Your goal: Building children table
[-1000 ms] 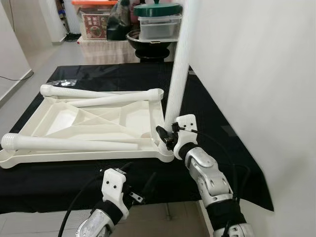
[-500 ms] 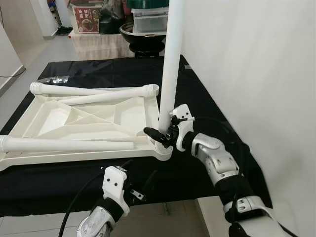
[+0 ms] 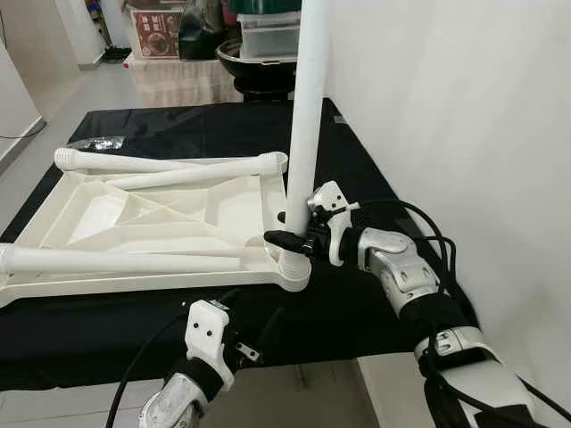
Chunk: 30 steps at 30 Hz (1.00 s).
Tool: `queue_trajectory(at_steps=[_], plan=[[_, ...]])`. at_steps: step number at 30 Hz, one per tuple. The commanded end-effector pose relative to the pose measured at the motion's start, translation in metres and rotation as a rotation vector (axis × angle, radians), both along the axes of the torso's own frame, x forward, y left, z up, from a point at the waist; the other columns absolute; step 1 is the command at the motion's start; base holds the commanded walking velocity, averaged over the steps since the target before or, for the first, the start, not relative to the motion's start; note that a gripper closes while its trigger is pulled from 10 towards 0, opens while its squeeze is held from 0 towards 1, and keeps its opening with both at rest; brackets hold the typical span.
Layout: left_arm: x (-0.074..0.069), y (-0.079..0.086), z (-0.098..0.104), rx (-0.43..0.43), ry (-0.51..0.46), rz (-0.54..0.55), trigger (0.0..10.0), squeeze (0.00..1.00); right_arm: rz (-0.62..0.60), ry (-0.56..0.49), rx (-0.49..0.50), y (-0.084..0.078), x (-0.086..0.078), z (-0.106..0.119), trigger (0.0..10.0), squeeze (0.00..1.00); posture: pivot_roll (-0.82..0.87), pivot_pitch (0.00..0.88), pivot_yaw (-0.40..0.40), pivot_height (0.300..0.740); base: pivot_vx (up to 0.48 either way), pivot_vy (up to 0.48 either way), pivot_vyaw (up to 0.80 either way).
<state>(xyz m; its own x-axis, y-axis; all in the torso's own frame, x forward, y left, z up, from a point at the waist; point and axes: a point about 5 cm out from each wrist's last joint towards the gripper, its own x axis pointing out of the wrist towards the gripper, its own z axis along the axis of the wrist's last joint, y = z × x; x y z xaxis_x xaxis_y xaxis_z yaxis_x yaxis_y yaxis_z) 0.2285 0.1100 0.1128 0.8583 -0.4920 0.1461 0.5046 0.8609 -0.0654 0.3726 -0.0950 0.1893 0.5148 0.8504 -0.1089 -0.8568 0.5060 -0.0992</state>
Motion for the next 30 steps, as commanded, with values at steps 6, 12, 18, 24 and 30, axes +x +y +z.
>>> queue_trajectory(at_steps=[6,12,18,24,30], plan=[[-0.004,0.001,-0.005,0.003,0.021,0.008,10.0,0.00,-0.474,0.132,0.079,-0.010,-0.001,-0.040,0.0,0.00,0.04,0.093,-0.058,0.740,0.000,0.000,0.00],[-0.003,0.003,-0.004,0.004,0.021,0.011,10.0,0.00,-0.641,0.153,0.092,0.025,-0.039,-0.066,0.0,0.00,0.04,0.100,-0.034,0.740,0.000,0.000,0.00],[-0.002,0.002,-0.005,0.005,0.024,0.008,10.0,0.00,-0.585,0.128,0.089,0.033,-0.030,-0.058,0.0,0.00,0.04,0.093,-0.043,0.740,0.000,0.000,0.00],[-0.002,0.002,-0.006,0.001,0.019,0.025,10.0,0.00,-0.505,0.080,0.099,0.039,-0.017,-0.043,10.0,0.33,0.04,0.084,-0.049,0.740,0.000,0.000,0.00],[0.000,0.000,-0.007,-0.001,0.021,0.024,10.0,0.00,-0.376,0.038,0.091,0.034,-0.005,-0.026,10.0,0.02,0.05,0.067,-0.054,0.740,0.000,0.000,0.00]])
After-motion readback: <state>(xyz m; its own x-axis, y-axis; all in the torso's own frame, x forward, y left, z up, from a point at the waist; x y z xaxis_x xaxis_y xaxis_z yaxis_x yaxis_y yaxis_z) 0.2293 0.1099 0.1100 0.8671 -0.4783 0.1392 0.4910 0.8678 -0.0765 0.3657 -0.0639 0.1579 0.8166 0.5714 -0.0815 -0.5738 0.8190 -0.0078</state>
